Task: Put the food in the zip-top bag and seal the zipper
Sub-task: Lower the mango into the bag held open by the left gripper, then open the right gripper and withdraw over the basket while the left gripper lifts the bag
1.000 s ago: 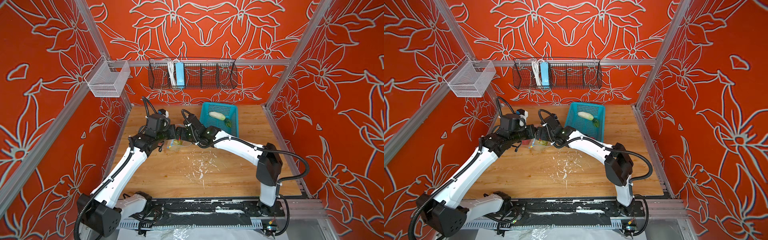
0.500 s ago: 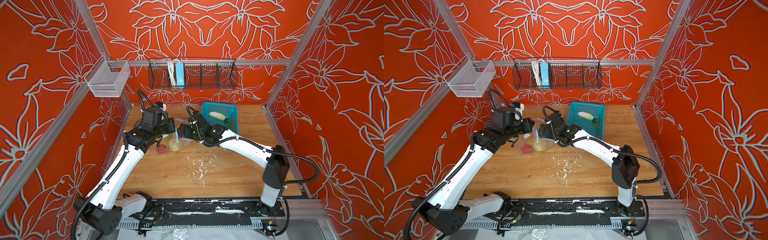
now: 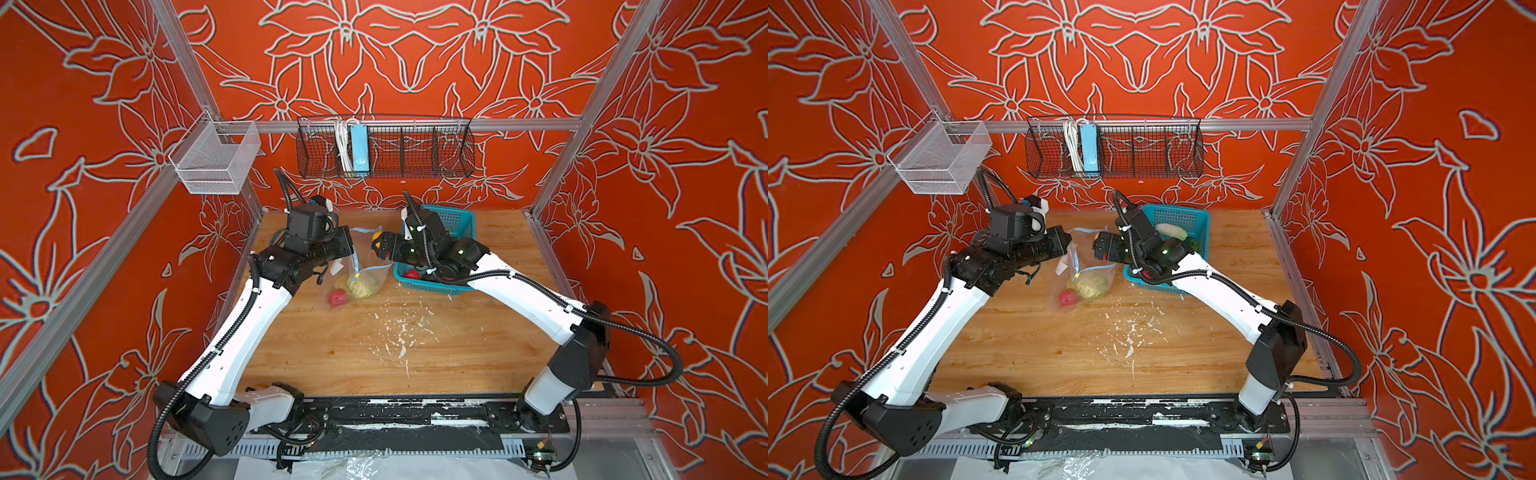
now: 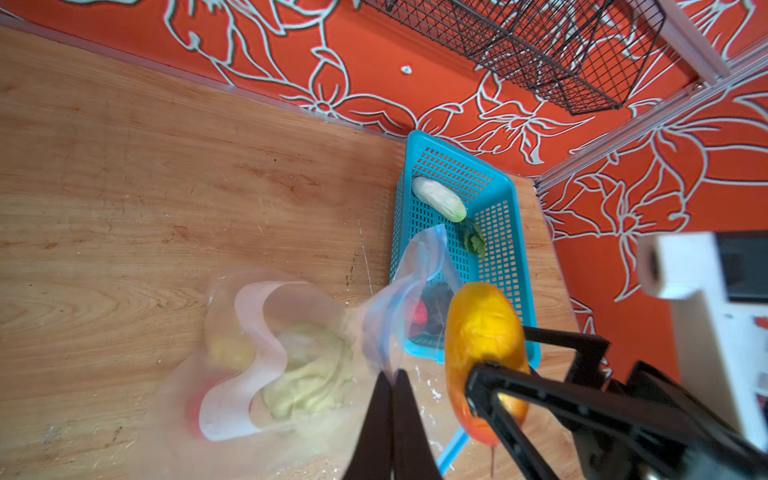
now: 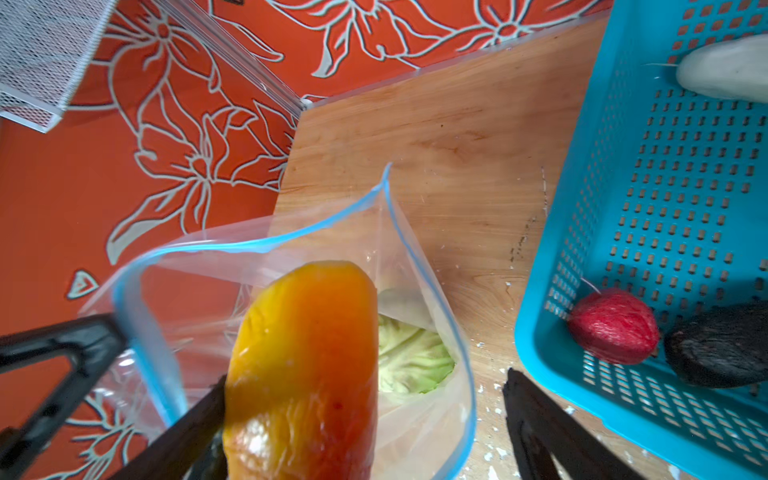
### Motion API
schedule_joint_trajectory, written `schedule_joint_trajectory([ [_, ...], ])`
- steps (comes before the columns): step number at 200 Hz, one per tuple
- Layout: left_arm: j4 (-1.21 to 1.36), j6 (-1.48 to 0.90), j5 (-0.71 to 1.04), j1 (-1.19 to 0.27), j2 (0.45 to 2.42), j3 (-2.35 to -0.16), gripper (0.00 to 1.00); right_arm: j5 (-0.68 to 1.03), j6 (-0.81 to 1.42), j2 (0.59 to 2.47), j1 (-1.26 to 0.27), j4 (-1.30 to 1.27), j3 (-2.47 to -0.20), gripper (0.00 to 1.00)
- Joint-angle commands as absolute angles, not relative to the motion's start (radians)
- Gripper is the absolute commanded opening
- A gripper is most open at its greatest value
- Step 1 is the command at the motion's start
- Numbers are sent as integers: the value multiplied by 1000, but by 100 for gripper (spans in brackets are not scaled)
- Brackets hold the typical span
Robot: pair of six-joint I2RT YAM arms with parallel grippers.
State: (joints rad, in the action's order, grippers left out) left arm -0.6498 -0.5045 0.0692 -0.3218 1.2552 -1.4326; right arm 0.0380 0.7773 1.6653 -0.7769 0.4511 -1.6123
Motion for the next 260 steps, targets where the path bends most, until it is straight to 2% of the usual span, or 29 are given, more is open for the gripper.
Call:
schedule_joint_trajectory([
  [1, -624, -547, 98, -321, 1241, -1457, 0, 114, 752, 1635, -744, 455, -1571, 98],
  [56, -624, -570, 101, -321, 1245, -1478, 0, 294, 694, 1639, -715, 386, -1536, 98],
  [113, -612, -576, 117, -321, 1245, -1495, 0, 360, 695, 1592, -668, 294, -1399, 98],
  [260, -642, -394, -89, -304, 1263, -1556, 0, 183, 580, 1456, -595, 517, -1418, 98],
])
